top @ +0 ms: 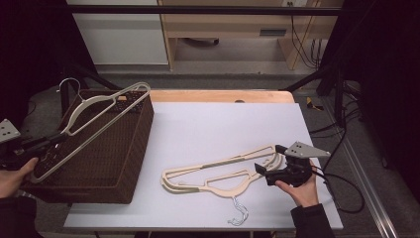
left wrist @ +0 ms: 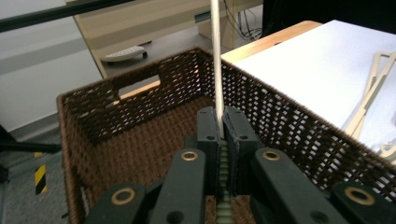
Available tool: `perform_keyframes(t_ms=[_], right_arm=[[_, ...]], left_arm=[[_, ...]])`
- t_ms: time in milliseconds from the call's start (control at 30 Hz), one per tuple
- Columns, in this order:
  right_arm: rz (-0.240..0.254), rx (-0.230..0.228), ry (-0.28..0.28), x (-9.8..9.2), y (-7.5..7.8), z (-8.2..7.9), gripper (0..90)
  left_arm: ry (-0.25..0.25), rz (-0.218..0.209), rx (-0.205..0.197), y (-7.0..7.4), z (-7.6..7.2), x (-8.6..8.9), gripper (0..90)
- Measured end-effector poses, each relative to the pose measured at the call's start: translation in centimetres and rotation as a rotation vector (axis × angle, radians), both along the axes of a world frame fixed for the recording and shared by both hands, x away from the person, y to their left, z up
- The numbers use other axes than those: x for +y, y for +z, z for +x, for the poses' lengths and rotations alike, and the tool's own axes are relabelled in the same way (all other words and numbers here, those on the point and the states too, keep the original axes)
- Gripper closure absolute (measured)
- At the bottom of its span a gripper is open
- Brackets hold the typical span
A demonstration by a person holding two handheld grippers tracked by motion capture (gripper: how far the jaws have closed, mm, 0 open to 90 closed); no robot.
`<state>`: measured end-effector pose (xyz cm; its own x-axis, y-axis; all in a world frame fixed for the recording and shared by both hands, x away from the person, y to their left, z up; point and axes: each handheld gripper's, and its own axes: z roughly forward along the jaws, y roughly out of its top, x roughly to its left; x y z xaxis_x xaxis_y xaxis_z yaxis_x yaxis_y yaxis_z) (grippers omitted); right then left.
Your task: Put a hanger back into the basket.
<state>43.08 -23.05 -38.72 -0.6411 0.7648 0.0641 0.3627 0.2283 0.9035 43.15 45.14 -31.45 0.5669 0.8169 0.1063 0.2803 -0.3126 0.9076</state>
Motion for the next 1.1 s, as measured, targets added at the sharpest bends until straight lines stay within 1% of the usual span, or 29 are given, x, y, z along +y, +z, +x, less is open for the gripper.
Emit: perform_keyframes(t_ms=[33,67,233,367,433,567,600,633,667,700,733,767,800,833,867,900,933,967,1000,1100], right_arm=[[-0.001,-0.002,0.001,0.0,0.0,0.0,2.4],[-0.002,-0.003,0.002,0.0,0.0,0.0,2.4],[-0.005,-0.001,0.007,0.0,0.0,0.0,2.4],[-0.006,0.002,0.003,0.1,-0.1,0.1,2.4],[-0.005,0.005,0.005,0.2,-0.1,0.1,2.5],[-0.012,0.004,0.013,0.2,-0.2,0.1,2.5],[-0.012,0.004,0.013,0.2,-0.2,0.1,2.5],[-0.012,0.007,0.011,0.2,-0.2,0.1,2.5],[-0.011,0.007,0.01,0.3,-0.2,0.1,2.5],[-0.011,0.007,0.01,0.3,-0.2,0.1,2.5],[-0.011,0.007,0.012,0.3,-0.2,0.1,2.5],[-0.012,0.009,0.012,0.3,-0.2,0.1,2.6],[-0.012,0.011,0.011,0.3,-0.2,0.1,2.5],[-0.014,0.009,0.011,0.3,-0.3,0.1,2.5],[-0.013,0.01,0.013,0.4,-0.3,0.1,2.6],[-0.018,0.009,0.018,0.4,-0.3,0.1,2.6],[-0.019,0.01,0.018,0.4,-0.3,0.1,2.6],[-0.02,0.011,0.019,0.4,-0.3,0.1,2.6],[-0.022,0.011,0.019,0.4,-0.3,0.1,2.6],[-0.019,0.012,0.016,0.4,-0.4,0.1,2.7]], left_arm=[[0.004,-0.004,0.003,-0.2,0.0,0.2,85.4],[0.01,0.001,0.006,-0.4,0.1,0.4,85.4],[0.032,-0.001,0.04,-1.5,0.4,1.1,85.4],[0.036,-0.005,0.067,-2.1,0.8,0.6,85.4],[0.04,0.03,0.097,-2.5,1.2,0.1,85.4],[0.052,0.059,0.151,-3.7,2.1,-0.8,85.4],[0.052,0.059,0.151,-3.7,2.1,-0.8,85.4],[0.055,0.069,0.174,-4.2,2.4,-1.2,85.4],[0.07,0.078,0.182,-4.4,2.5,-1.4,85.4],[0.071,0.098,0.196,-4.3,2.6,-1.4,85.4],[0.081,0.083,0.204,-4.3,2.7,-1.5,85.3],[0.084,0.072,0.221,-4.3,2.8,-1.6,85.3],[0.097,0.088,0.248,-4.3,3.0,-1.6,85.2],[0.113,0.117,0.267,-4.4,3.1,-1.8,85.1],[0.132,0.134,0.288,-4.7,3.3,-2.0,85.1],[0.145,0.165,0.307,-4.8,3.4,-2.2,85.1],[0.155,0.174,0.321,-5.0,3.5,-2.2,85.0],[0.161,0.185,0.353,-5.1,3.7,-2.2,85.0],[0.173,0.198,0.352,-5.2,3.7,-2.2,84.9],[0.203,0.201,0.396,-5.4,4.0,-2.1,84.0]])
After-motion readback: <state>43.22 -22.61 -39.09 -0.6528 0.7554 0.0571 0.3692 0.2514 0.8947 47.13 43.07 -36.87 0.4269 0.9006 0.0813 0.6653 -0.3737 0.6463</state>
